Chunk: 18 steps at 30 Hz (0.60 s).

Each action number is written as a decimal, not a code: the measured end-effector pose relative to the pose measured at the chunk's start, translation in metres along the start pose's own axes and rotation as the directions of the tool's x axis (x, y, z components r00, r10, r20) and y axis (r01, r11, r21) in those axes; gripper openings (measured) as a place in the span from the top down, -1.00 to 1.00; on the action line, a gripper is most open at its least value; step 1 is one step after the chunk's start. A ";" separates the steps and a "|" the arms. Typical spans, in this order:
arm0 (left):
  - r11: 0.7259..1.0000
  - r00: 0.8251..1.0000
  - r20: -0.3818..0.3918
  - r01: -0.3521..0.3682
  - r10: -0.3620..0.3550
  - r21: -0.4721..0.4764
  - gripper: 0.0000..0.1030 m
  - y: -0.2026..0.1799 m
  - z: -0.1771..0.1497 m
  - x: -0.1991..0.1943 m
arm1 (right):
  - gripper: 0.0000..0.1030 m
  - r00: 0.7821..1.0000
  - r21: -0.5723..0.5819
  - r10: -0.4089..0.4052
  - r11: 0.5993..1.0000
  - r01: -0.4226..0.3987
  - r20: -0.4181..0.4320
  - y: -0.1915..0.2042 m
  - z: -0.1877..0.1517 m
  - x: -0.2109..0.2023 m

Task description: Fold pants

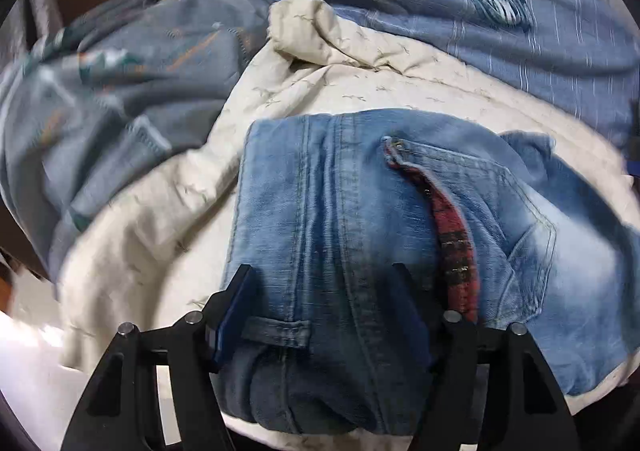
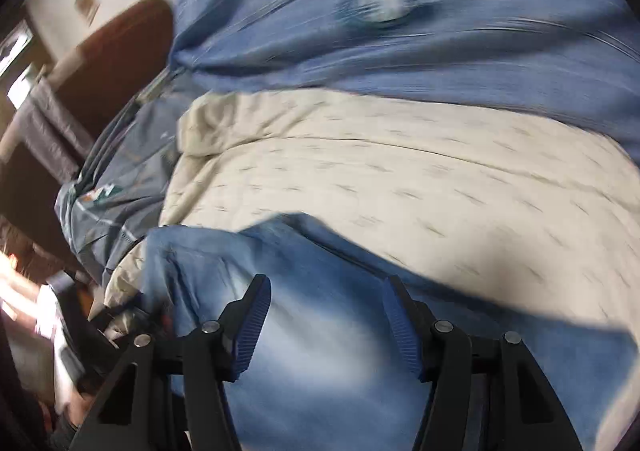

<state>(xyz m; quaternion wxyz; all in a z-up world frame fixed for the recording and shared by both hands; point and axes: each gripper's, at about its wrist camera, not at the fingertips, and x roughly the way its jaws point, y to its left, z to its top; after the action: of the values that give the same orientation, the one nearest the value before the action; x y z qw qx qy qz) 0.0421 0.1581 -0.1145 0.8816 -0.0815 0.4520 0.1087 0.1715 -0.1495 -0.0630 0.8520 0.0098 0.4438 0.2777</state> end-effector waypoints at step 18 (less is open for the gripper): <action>0.998 0.997 0.029 0.067 -0.067 0.008 -0.39 0.011 -0.004 -0.003 | 0.86 0.962 -0.236 -0.215 0.956 0.173 -0.168 0.060 0.037 0.109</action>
<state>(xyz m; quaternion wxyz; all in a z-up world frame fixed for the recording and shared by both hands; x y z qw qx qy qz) 0.0347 0.1670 -0.1147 0.8916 -0.0921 0.4363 0.0789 0.2213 -0.0378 -0.1067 0.8242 -0.1550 0.4893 0.2394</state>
